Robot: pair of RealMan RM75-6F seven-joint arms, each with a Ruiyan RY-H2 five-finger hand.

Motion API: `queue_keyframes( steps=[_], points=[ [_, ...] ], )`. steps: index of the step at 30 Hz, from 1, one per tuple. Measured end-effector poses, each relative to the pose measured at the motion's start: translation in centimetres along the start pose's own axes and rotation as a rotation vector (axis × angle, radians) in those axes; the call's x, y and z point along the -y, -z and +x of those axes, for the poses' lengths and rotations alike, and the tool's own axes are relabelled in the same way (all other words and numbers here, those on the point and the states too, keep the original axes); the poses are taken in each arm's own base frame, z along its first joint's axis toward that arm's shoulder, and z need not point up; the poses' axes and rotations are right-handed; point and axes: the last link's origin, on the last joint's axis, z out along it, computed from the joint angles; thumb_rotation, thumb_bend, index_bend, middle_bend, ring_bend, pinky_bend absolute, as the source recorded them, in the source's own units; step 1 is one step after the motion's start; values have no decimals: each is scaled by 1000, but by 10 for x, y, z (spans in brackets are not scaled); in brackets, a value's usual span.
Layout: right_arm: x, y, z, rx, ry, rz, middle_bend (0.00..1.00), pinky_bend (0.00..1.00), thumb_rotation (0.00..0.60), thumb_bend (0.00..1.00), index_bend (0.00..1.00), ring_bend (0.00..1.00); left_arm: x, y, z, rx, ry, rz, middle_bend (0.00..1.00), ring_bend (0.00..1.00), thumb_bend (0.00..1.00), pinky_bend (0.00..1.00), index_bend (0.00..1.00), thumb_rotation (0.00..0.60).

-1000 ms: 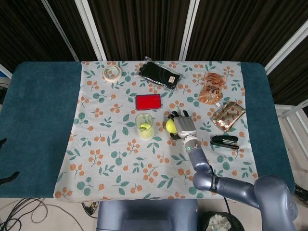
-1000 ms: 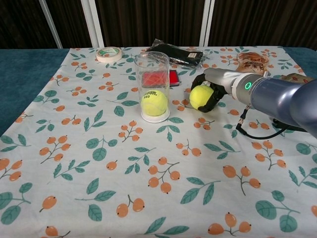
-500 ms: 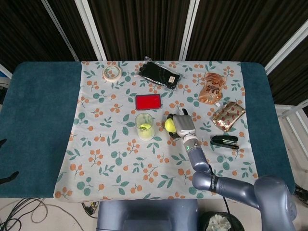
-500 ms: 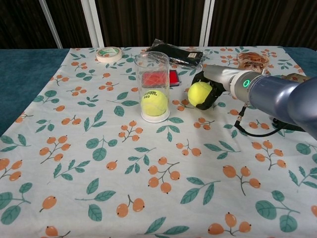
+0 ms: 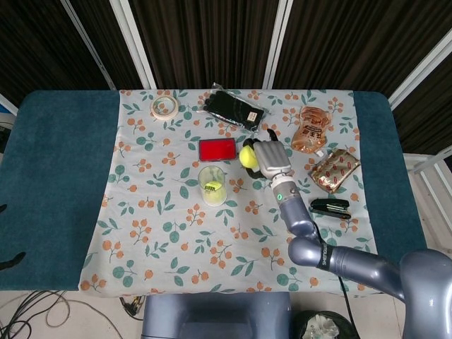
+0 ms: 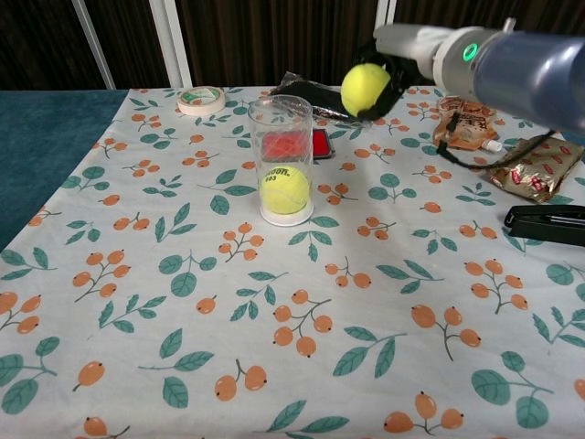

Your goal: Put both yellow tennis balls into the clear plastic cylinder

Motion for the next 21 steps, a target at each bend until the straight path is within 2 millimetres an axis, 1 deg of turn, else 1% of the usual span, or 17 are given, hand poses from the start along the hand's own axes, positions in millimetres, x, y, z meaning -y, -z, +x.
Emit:
queue_keyframes(
  steps=[3, 6, 13, 17, 21],
  points=[
    [14, -3, 16, -7, -25, 18, 399, 0, 600, 558, 485, 566, 0, 0, 0, -1, 0, 0, 0, 0, 39, 29, 151, 600],
    [25, -2, 27, -14, -32, 35, 399, 0, 600, 558, 485, 566, 0, 0, 0, 2, 2, 0, 0, 0, 39, 29, 153, 600],
    [40, 4, 38, -10, -63, 72, 399, 0, 600, 559, 485, 567, 1, 0, 1, -2, 6, 2, 0, 0, 39, 29, 154, 600],
    [53, 14, 43, 21, -120, 111, 398, 0, 600, 559, 485, 560, 2, 1, 2, -2, 6, 6, 0, 0, 39, 29, 155, 600],
    [65, 25, 41, 60, -163, 153, 396, 0, 600, 558, 485, 540, 3, 1, 3, -8, 8, 9, 0, 0, 39, 29, 155, 600]
  ],
)
